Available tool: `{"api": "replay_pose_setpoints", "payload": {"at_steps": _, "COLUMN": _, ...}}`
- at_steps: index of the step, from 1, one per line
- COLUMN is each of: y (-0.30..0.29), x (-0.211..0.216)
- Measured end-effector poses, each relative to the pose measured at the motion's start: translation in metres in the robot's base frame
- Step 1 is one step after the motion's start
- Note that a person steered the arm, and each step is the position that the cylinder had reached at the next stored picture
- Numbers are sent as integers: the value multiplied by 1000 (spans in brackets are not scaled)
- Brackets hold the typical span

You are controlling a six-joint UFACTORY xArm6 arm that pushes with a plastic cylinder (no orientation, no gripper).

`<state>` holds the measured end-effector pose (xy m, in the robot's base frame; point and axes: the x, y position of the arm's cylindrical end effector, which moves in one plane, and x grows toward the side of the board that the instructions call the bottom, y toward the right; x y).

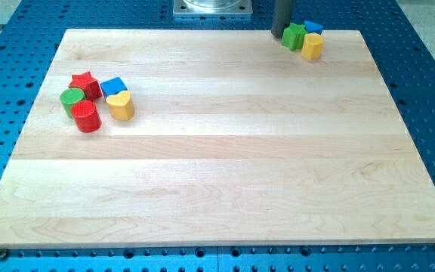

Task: Move the red blocks and green circle to the bottom left

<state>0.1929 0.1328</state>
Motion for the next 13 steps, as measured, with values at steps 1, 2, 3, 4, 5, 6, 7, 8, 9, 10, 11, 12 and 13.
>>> {"api": "replay_pose_setpoints", "payload": {"at_steps": 1, "y": 0, "x": 0}}
{"api": "replay_pose_setpoints", "payload": {"at_steps": 2, "y": -38, "x": 5}}
{"api": "replay_pose_setpoints", "payload": {"at_steps": 3, "y": -106, "x": 33}}
{"api": "replay_pose_setpoints", "payload": {"at_steps": 4, "y": -165, "x": 72}}
{"api": "replay_pose_setpoints", "payload": {"at_steps": 5, "y": -232, "x": 87}}
{"api": "replay_pose_setpoints", "payload": {"at_steps": 6, "y": -294, "x": 105}}
{"api": "replay_pose_setpoints", "payload": {"at_steps": 7, "y": -340, "x": 136}}
{"api": "replay_pose_setpoints", "payload": {"at_steps": 8, "y": -345, "x": 158}}
{"api": "replay_pose_setpoints", "payload": {"at_steps": 9, "y": -344, "x": 205}}
{"api": "replay_pose_setpoints", "payload": {"at_steps": 10, "y": -344, "x": 242}}
{"api": "replay_pose_setpoints", "payload": {"at_steps": 11, "y": -345, "x": 217}}
{"api": "replay_pose_setpoints", "payload": {"at_steps": 12, "y": -378, "x": 209}}
{"api": "replay_pose_setpoints", "payload": {"at_steps": 13, "y": -394, "x": 223}}
